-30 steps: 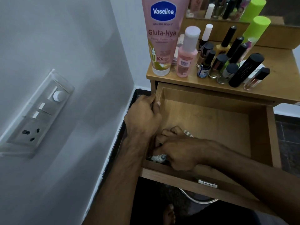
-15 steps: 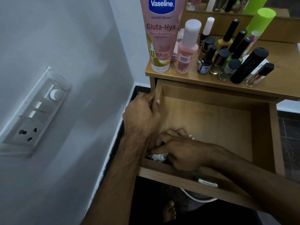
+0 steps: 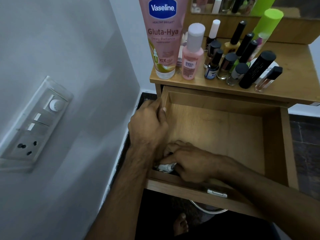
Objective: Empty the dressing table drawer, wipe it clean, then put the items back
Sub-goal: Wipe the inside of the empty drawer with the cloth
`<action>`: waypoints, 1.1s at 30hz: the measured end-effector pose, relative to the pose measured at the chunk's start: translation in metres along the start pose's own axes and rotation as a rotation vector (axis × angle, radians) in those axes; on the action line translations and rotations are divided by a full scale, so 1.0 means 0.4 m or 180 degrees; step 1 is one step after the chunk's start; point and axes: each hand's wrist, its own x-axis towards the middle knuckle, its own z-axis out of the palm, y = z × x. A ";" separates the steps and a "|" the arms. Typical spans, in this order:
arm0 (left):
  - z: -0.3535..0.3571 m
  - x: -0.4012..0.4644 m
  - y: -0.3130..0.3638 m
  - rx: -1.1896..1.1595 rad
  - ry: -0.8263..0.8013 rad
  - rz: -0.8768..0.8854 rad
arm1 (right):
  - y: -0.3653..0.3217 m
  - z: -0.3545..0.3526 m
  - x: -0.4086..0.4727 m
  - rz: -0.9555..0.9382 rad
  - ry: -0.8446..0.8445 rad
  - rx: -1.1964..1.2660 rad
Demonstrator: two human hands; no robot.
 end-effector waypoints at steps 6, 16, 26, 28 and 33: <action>0.007 -0.001 -0.007 0.0057 -0.0011 0.0113 | 0.078 -0.014 -0.108 0.0083 -0.0359 0.0212; 0.005 0.001 -0.005 0.0099 -0.0084 0.0043 | 0.027 -0.010 -0.035 -0.0016 -0.0206 0.0236; 0.009 0.000 -0.005 0.0159 -0.0054 0.0040 | 0.000 0.000 -0.012 0.0027 -0.0073 0.0296; 0.008 -0.001 -0.003 0.0177 -0.0130 0.0047 | 0.008 -0.007 -0.030 0.0151 -0.0175 0.0222; -0.010 -0.006 0.024 0.0305 0.0116 0.0412 | 0.070 -0.056 -0.189 0.0522 -0.0513 0.0248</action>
